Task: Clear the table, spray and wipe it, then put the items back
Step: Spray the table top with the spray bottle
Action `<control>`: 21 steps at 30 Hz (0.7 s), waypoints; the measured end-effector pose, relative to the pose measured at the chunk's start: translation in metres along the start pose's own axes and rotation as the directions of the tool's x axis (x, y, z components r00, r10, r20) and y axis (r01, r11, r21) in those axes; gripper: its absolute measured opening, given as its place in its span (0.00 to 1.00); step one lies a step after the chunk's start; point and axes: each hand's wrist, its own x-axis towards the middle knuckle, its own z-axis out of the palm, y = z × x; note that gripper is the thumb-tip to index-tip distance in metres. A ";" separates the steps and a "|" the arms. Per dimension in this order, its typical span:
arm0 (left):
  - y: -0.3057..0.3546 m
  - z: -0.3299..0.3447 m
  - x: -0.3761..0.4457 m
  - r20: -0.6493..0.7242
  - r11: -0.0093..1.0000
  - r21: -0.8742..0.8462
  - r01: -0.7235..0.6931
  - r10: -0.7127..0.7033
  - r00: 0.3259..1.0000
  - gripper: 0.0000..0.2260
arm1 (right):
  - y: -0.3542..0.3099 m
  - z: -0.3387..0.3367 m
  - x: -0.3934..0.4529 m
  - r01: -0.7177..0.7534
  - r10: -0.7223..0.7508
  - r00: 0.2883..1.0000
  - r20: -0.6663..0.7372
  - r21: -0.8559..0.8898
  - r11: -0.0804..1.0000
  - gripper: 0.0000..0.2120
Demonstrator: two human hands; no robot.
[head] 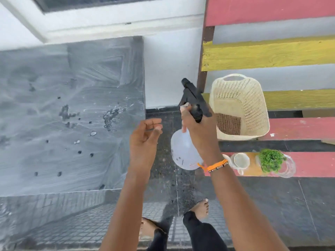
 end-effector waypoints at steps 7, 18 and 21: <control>0.005 -0.170 -0.026 -0.197 0.993 -0.116 0.000 -0.023 0.980 0.10 | -0.039 0.160 -0.068 -0.102 0.085 0.967 0.242 0.056 0.993 0.14; 0.008 -0.388 -0.029 -0.508 0.965 -0.248 -0.083 -0.056 0.860 0.08 | -0.037 0.364 -0.142 -0.192 0.189 0.806 0.561 -0.055 0.980 0.14; 0.000 -0.436 -0.008 -0.568 0.966 -0.240 -0.092 -0.063 0.821 0.08 | -0.031 0.422 -0.139 -0.130 0.123 0.758 0.641 -0.037 0.991 0.19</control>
